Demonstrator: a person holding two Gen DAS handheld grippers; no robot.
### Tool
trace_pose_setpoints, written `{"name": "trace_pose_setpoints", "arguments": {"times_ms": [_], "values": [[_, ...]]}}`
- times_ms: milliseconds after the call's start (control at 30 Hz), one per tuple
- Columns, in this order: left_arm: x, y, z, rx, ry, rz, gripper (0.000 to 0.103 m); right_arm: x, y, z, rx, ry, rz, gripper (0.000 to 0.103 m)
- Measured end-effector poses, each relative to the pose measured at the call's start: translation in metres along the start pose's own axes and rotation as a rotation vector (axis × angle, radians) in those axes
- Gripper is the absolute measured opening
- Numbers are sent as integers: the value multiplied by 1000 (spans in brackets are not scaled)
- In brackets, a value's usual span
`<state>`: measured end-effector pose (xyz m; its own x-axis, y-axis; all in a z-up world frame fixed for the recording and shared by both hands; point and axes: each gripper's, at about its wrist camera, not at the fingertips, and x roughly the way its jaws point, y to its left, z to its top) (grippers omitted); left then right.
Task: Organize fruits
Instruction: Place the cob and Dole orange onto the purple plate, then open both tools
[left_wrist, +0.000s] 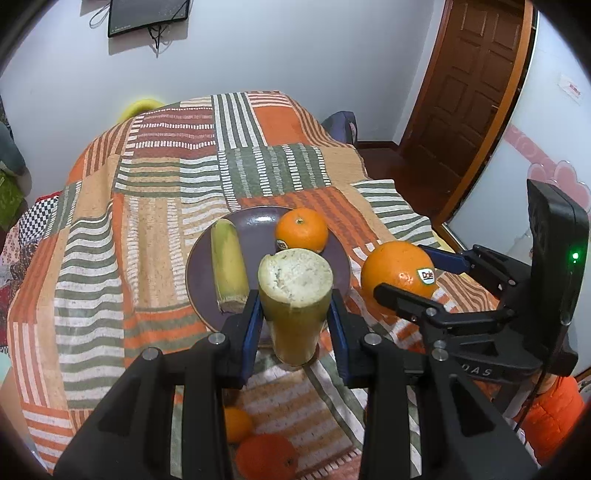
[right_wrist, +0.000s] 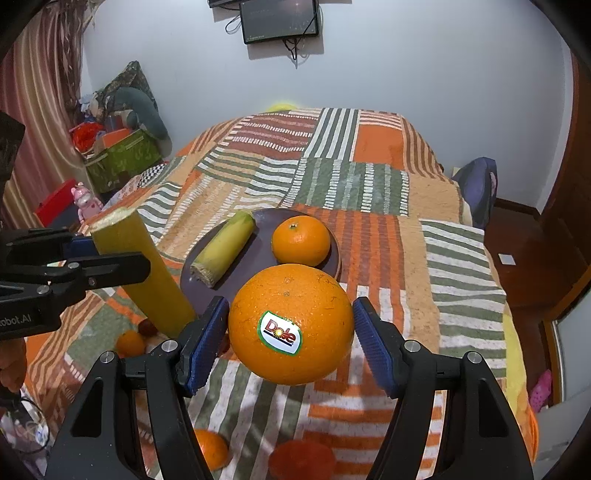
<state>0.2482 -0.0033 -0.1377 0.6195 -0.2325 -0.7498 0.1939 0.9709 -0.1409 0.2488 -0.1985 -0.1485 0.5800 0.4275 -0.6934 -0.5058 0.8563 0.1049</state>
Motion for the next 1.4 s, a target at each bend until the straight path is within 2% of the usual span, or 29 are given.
{"name": "trace_pose_setpoints", "arguments": {"times_ms": [367, 667, 733, 900, 1033, 1267, 1400], "values": [[46, 16, 15, 1, 73, 10, 35, 27, 3, 8, -25, 28, -1, 66], [75, 38, 36, -81, 92, -36, 35, 45, 2, 12, -27, 66, -2, 66], [81, 39, 39, -82, 93, -26, 35, 49, 4, 12, -30, 72, 3, 66], [98, 36, 41, -37, 110, 53, 39, 55, 7, 16, -41, 86, 14, 66], [102, 41, 36, -55, 126, 40, 39, 57, 10, 17, -69, 99, 25, 66], [94, 34, 32, -27, 121, 47, 41, 63, 15, 17, -91, 123, 25, 67], [79, 34, 29, -30, 102, 47, 42, 56, 16, 20, -92, 94, 10, 69]]}}
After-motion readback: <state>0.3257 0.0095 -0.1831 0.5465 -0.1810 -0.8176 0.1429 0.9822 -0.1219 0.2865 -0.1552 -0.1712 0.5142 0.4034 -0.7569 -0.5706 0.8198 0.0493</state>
